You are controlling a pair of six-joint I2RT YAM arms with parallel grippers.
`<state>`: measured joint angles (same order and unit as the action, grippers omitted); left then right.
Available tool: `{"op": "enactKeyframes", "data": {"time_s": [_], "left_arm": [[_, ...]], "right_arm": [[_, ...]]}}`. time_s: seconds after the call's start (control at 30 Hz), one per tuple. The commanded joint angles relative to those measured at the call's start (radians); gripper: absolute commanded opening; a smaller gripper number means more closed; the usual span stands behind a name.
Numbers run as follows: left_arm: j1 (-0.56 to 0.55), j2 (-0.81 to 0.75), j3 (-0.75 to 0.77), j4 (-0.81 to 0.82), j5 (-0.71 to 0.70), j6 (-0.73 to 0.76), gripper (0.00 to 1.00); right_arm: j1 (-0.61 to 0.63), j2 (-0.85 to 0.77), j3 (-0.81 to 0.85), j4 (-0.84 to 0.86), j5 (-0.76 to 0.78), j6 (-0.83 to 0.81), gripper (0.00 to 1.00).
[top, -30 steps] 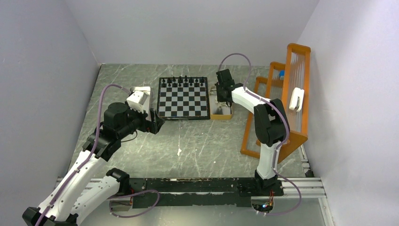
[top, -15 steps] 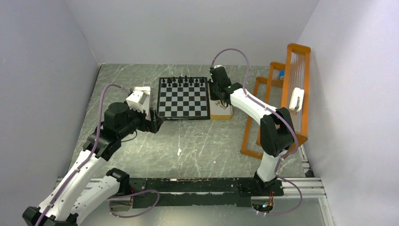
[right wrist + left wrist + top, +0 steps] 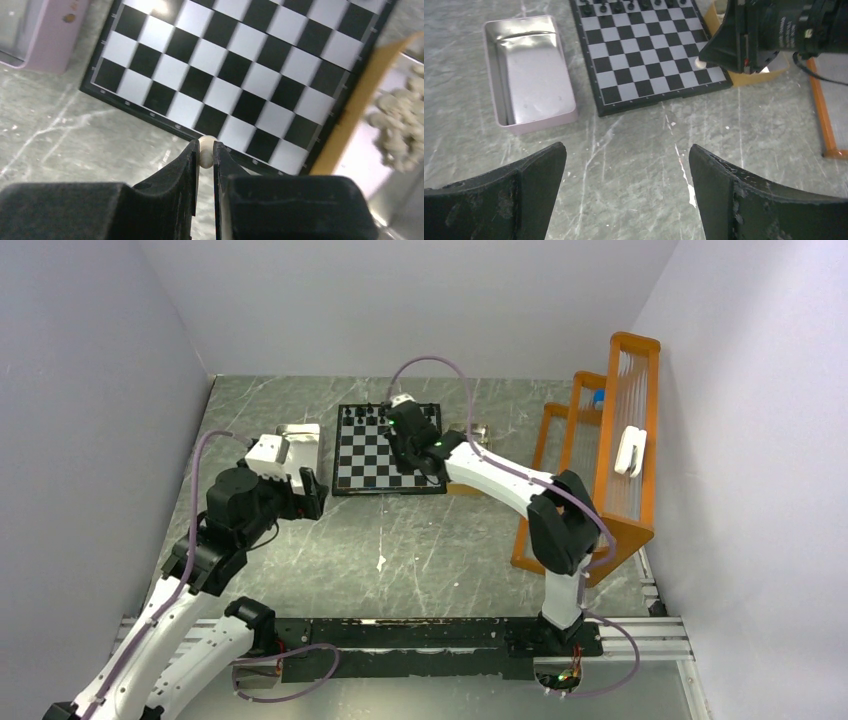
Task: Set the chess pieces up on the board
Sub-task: Place the chess piece on the chessboard.
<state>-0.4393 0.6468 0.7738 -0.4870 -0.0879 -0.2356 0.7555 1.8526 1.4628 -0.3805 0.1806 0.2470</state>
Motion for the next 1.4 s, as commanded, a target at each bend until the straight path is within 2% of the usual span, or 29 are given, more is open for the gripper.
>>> {"op": "enactKeyframes", "data": {"time_s": [0.0,0.33,0.57,1.37], "left_arm": [[0.016,-0.038,0.036,-0.042,-0.140,-0.027,0.97],[0.024,-0.117,0.033,-0.058,-0.232,-0.056,0.98],[0.031,-0.114,0.032,-0.056,-0.223,-0.054,0.98],[0.040,-0.112,0.025,-0.045,-0.201,-0.051,0.98]], "right_arm": [[0.063,0.123,0.130,-0.023,0.050,-0.005,0.12],[0.135,0.340,0.360,-0.113,0.105,-0.017,0.13],[0.144,0.431,0.442,-0.163,0.133,-0.013,0.13],[0.143,0.475,0.445,-0.150,0.085,0.004,0.14]]}}
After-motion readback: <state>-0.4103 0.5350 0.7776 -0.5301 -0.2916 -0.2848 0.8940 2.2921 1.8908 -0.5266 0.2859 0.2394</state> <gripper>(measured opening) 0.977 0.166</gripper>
